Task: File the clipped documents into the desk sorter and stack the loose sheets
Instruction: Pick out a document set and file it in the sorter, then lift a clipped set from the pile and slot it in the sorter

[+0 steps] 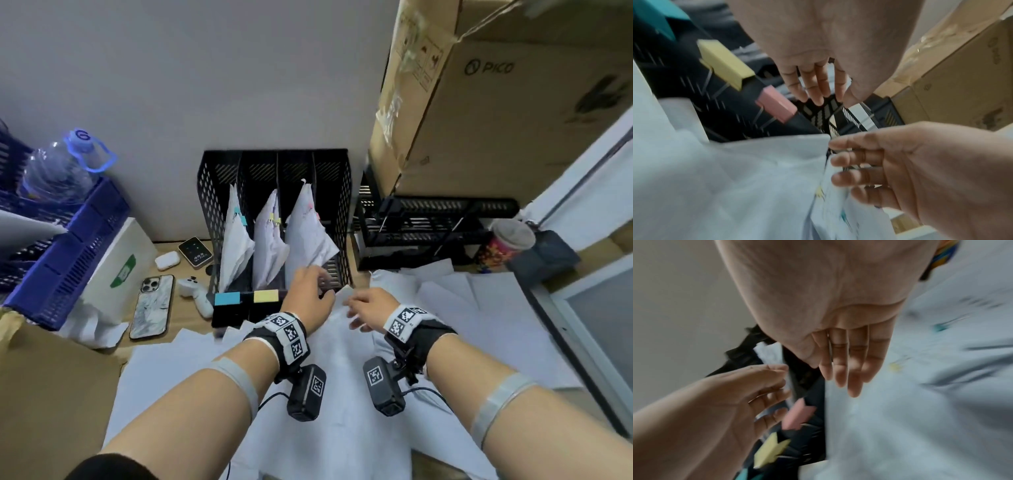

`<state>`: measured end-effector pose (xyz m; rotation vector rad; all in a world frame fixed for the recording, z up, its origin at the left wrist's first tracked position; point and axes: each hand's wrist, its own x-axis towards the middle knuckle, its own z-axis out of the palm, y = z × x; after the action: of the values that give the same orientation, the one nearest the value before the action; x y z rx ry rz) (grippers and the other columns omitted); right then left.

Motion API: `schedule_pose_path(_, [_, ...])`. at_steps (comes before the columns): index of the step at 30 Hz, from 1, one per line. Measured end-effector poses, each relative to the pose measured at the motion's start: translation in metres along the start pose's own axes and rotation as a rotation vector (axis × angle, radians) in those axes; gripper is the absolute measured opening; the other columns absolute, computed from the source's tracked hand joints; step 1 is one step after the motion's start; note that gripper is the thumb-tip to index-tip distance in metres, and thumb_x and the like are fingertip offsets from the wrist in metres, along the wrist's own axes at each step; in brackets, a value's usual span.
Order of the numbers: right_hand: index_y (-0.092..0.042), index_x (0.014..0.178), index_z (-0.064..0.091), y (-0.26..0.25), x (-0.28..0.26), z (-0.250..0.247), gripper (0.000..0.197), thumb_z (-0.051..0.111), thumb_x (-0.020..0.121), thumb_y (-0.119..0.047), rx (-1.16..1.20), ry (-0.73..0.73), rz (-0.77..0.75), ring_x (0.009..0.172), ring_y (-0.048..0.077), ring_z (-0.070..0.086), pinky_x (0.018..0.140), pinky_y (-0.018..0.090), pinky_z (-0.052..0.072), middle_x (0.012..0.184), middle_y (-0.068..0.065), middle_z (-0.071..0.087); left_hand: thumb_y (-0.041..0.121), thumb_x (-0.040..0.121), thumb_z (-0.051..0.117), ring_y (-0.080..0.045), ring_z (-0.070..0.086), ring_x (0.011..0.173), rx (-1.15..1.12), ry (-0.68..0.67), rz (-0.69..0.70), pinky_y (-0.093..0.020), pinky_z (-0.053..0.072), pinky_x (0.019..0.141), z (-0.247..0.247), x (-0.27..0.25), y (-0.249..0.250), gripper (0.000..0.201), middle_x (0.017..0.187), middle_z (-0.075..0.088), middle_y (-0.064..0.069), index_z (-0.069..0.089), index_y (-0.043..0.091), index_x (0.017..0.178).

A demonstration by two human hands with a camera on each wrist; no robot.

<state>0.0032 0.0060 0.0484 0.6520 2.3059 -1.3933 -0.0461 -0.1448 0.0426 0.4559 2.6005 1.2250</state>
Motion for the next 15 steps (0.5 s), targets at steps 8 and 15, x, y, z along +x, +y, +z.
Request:
schedule_pose_path(8, [-0.011,0.092,0.072,0.137,-0.054,-0.064,0.020,0.052,0.090,-0.010,-0.020,0.139,0.272,0.070,0.019,0.060,0.059,0.027,0.047,0.081,0.004,0.065,0.018,0.087,0.062,-0.018,0.063,0.086,-0.083,-0.411,-0.067,-0.029,0.053,0.081,0.110,-0.021,0.022,0.009,0.091,0.066,0.002,0.062,0.027,0.089])
schedule_pose_path(15, [-0.013,0.123,0.064,0.209,-0.044,-0.130,0.031,0.053,0.095,-0.018,-0.300,0.052,0.261,0.125,0.021,0.055,0.101,0.022,0.039,0.135,0.005,0.060,0.031,0.082,0.073,-0.028,0.067,0.107,-0.003,-0.498,-0.347,-0.041,0.054,0.096,0.181,-0.012,0.038,0.054,0.120,0.066,-0.011,0.053,0.015,0.129])
